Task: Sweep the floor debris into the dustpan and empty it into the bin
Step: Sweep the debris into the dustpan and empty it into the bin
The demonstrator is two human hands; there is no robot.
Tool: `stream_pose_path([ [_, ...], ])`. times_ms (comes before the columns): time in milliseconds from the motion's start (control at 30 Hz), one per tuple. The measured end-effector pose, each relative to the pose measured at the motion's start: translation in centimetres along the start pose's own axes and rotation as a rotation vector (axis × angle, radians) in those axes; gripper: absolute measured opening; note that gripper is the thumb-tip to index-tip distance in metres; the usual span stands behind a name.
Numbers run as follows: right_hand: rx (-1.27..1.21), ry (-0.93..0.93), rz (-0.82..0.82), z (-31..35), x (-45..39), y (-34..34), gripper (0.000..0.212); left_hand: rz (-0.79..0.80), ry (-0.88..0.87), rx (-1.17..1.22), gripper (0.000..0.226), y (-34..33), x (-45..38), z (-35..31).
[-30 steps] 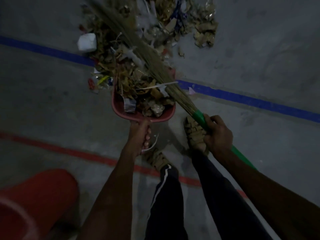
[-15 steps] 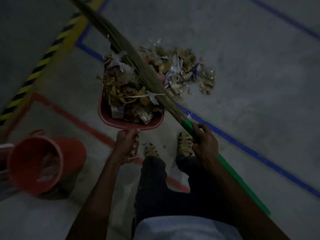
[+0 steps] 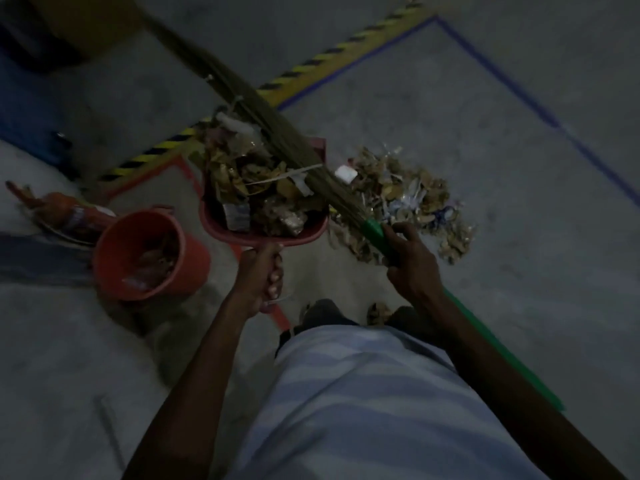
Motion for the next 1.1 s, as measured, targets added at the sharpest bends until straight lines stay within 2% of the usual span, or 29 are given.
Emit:
stream_pose_path([
  [267, 0.012, 0.342, 0.114, 2.9, -2.9, 3.1, 0.072, -0.16, 0.01, 0.24, 0.035, 0.4, 5.7, 0.6],
  [567, -0.106, 0.506, 0.338, 6.9, -3.4, 2.1, 0.066, -0.331, 0.107, 0.442, 0.038, 4.6, 10.2, 6.8],
  [767, -0.095, 0.655, 0.365, 11.2, -4.6, -0.4, 0.063, -0.392, 0.101, 0.545, 0.037, 8.2, 10.6, 8.0],
  [933, -0.091, 0.668, 0.33, 16.8, -5.4, -4.1, 0.062, -0.409, 0.082, 0.598, 0.037, 12.7, 8.3, 6.1],
  [1100, -0.089, 0.632, 0.325, 22.6, -4.7, -9.4, 0.063, -0.414, 0.063, 0.571, 0.035, 20.2, 5.3, 4.9],
])
Point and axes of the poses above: each hand's wrist, its own x-axis away from the middle knuckle, its own y-axis out of the back of the hand, z = x × y, the point moved 6 cm from there along -x, towards the middle knuckle, and after that the axes turned 12 degrees about -z, right-handed, at the moved point
